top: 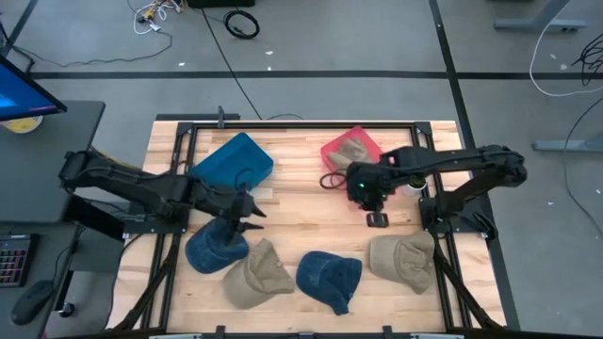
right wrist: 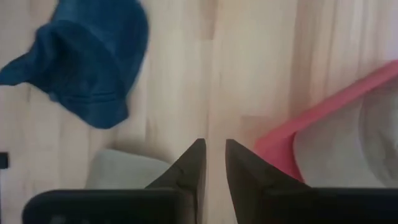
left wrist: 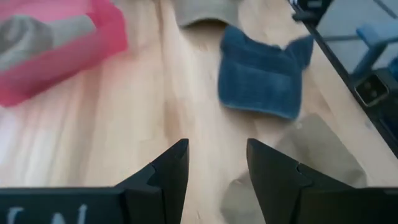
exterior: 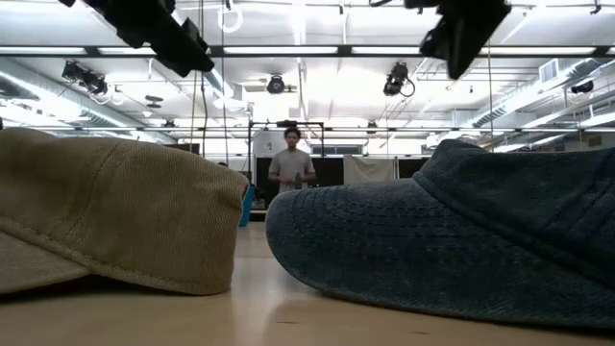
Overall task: Pick & Place hat
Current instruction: Put the right brown cap into the red bin
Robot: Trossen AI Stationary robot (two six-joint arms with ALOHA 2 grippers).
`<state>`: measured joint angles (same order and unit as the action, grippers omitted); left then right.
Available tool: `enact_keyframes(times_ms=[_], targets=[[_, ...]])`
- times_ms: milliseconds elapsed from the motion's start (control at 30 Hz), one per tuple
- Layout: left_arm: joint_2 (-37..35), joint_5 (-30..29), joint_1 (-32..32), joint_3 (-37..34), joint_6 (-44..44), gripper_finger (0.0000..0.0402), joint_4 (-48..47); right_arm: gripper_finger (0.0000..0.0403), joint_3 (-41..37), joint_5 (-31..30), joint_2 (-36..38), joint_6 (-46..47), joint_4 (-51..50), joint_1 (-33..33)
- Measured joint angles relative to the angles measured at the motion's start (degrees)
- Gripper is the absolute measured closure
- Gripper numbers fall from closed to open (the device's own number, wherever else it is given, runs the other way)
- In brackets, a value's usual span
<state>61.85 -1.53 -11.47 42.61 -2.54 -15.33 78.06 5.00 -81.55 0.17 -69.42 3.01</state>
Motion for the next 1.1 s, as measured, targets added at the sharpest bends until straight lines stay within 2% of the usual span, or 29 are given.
enact_keyframes(times_ms=[200,400,533,700,867,967,1100], targets=[[3.59,0.01,-2.35,0.59,0.16,0.0236,0.00,0.0337,-12.15,0.07,10.22,6.23,10.85,4.75],[3.80,-0.17,-1.53,0.57,0.19,0.0236,0.45,0.0337,-21.36,0.63,15.38,31.08,17.78,8.66],[3.76,-1.44,-1.11,0.57,0.12,0.0236,1.66,0.0337,-22.74,0.63,14.51,38.42,17.24,10.14],[3.78,-2.81,-1.08,0.57,-2.59,0.0236,1.62,0.0331,-22.78,4.67,12.92,54.81,10.04,9.33],[3.78,-4.11,-1.07,0.57,-3.11,0.0236,1.72,0.0307,-22.80,7.19,11.96,64.73,-4.47,9.91],[3.78,-7.36,-1.09,0.57,-3.14,0.0236,1.70,0.0289,-22.84,8.02,11.71,72.09,-10.75,11.22],[3.78,-11.95,-1.07,0.57,-2.63,0.0236,1.70,0.0265,-22.84,8.20,11.71,81.57,-11.38,14.79]])
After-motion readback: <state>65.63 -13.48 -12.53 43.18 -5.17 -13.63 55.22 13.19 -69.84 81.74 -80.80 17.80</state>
